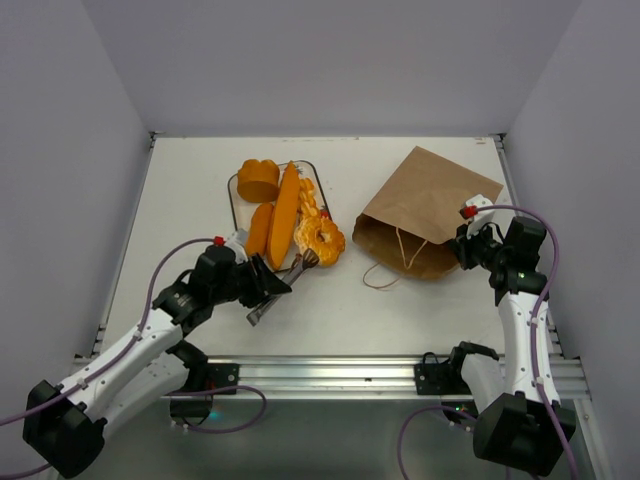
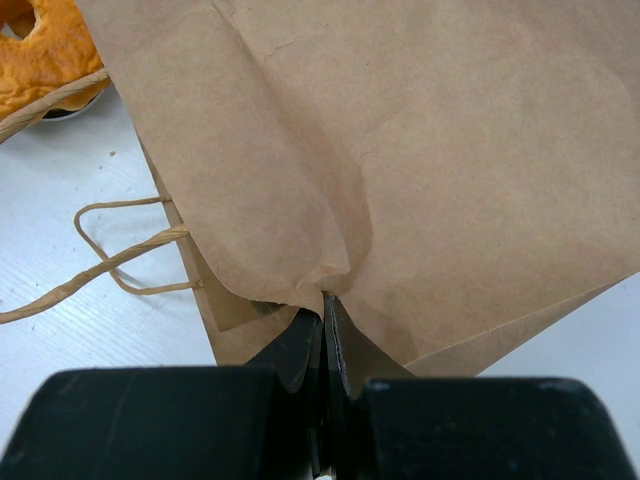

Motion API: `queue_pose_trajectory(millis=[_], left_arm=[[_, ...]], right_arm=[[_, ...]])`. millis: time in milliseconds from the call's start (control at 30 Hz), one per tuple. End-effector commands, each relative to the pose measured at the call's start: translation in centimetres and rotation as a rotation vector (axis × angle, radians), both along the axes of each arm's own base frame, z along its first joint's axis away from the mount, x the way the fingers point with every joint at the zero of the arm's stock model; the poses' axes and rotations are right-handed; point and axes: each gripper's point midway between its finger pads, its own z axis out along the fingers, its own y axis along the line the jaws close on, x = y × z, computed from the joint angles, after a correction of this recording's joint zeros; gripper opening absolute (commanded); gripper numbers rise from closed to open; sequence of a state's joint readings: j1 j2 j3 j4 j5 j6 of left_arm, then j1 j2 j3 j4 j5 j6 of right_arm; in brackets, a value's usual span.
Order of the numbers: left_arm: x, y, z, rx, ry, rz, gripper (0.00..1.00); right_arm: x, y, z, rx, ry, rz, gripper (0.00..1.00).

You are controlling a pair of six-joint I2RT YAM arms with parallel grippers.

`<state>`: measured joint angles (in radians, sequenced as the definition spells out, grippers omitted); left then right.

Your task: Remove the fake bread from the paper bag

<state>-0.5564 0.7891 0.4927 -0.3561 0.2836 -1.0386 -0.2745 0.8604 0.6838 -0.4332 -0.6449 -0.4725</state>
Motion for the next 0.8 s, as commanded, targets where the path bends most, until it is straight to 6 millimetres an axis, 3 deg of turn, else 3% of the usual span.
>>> queue_pose_trajectory(millis=[0,767], left_arm=[[-0.2,0.1,1.1,-0.024,-0.006,0.004,0.46],[-1.1,1.8,1.9,0.019,-0.012,0.051,0.5]], right_arm=[[0.2,0.0,0.8,-0.007,-0.039,0.003,0.0],[0.1,0.1,0.9,-0.005,-0.044,0.006,0.0]])
